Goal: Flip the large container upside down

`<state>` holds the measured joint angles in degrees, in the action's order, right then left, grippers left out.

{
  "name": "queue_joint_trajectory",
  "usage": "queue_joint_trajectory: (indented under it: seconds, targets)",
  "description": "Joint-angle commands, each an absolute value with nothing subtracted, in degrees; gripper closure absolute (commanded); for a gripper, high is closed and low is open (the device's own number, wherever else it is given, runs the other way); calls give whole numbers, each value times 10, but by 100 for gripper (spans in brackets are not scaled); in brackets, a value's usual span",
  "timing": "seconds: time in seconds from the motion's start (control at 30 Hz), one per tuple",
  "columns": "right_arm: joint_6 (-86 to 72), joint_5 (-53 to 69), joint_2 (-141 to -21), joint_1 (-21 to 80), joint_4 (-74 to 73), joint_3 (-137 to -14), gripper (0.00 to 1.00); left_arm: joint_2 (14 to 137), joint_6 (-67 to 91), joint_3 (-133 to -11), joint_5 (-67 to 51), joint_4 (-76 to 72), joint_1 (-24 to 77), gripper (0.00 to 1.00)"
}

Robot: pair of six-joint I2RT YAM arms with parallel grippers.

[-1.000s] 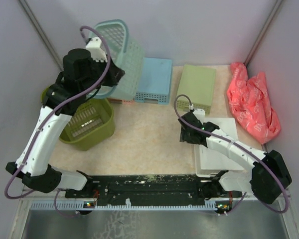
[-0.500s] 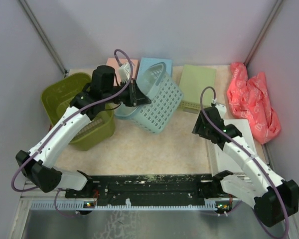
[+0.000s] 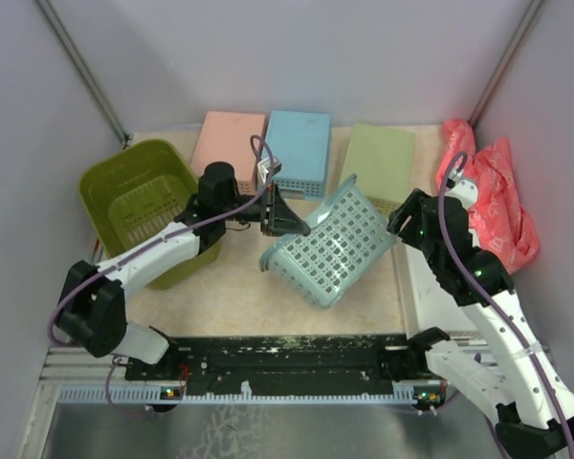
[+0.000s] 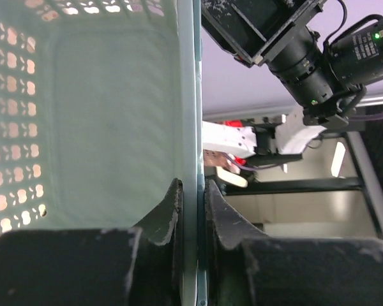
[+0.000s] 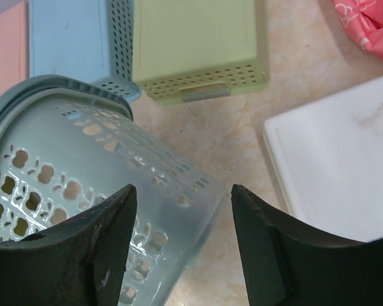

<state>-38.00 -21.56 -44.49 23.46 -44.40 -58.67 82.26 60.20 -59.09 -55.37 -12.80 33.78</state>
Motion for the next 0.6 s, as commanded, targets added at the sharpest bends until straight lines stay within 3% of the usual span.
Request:
queue_joint_trajectory:
  seconds: [0.0, 0.23, 0.3, 0.33, 0.37, 0.4, 0.43, 0.5, 0.57]
  targets:
    - [-374, -236, -431, 234, -450, -601, 38, 851, 756, -545, -621, -391, 339, 100]
    - [-398, -196, -421, 234, -452, -571, 38, 940, 849, -473, -631, -579, 325, 100]
    - [-415, -162, -413, 234, -436, -548, 38, 952, 831, -462, -629, -575, 325, 100]
    - [-424, -144, -407, 234, -426, -534, 39, 958, 809, -460, -627, -545, 326, 95]
    - [-435, -124, -403, 234, -416, -523, 39, 959, 776, -462, -624, -508, 325, 82]
    - [-446, -107, -401, 234, -409, -511, 39, 956, 725, -465, -618, -462, 326, 58]
    - [-454, -95, -398, 234, -403, -502, 39, 949, 688, -477, -605, -384, 325, 43]
    - [-469, -78, -396, 234, -402, -487, 39, 929, 531, -521, -557, -194, 326, 21]
    - [-476, -69, -392, 234, -408, -480, 40, 911, 421, -574, -499, -36, 326, 9]
